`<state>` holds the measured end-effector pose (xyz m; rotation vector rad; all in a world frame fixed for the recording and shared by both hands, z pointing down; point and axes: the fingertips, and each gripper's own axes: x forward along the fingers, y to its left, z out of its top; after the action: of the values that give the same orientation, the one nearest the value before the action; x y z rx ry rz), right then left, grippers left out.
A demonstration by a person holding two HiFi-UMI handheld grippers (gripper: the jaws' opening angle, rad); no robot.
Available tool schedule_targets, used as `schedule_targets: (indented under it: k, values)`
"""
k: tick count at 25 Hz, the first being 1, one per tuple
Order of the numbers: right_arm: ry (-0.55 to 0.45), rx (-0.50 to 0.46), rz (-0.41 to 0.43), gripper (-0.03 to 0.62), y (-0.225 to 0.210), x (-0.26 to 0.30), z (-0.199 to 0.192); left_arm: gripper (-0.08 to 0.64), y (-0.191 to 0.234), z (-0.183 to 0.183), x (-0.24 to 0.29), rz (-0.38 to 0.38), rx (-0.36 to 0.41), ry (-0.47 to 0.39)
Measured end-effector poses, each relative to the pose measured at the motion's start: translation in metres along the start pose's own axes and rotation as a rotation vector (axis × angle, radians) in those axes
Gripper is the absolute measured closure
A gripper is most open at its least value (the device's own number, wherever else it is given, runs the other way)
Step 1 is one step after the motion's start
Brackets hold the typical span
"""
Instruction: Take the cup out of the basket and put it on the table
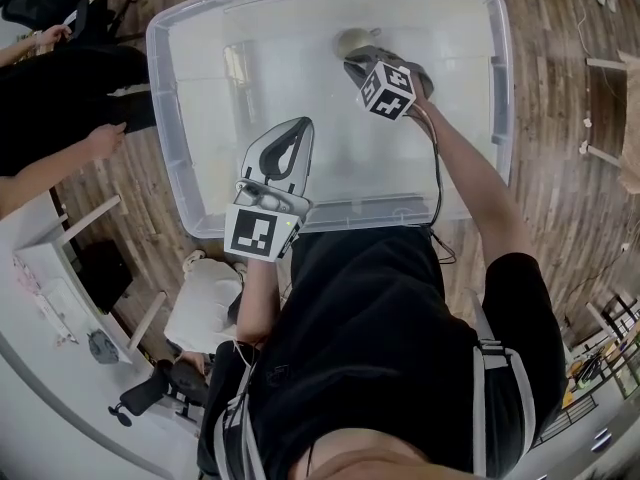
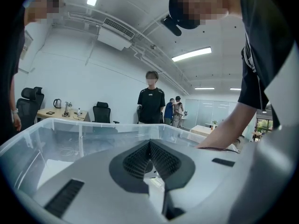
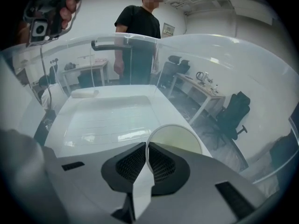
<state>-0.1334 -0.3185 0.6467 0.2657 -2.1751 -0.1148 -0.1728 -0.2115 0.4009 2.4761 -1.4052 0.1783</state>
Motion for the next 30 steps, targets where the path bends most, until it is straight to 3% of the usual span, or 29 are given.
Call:
schedule_targets:
  k: [13,30]
  values:
    - [-0.209,0.105,-0.056,0.557,0.001,-0.090,0.052,0.541,-0.018,0.014,-0.001,-0.015,0.040,-0.042]
    - [-0.575,0.243,-0.178,0.557,0.030,-0.261,0.108,0.541,-0.063,0.032,-0.016,-0.042,0.087,-0.085]
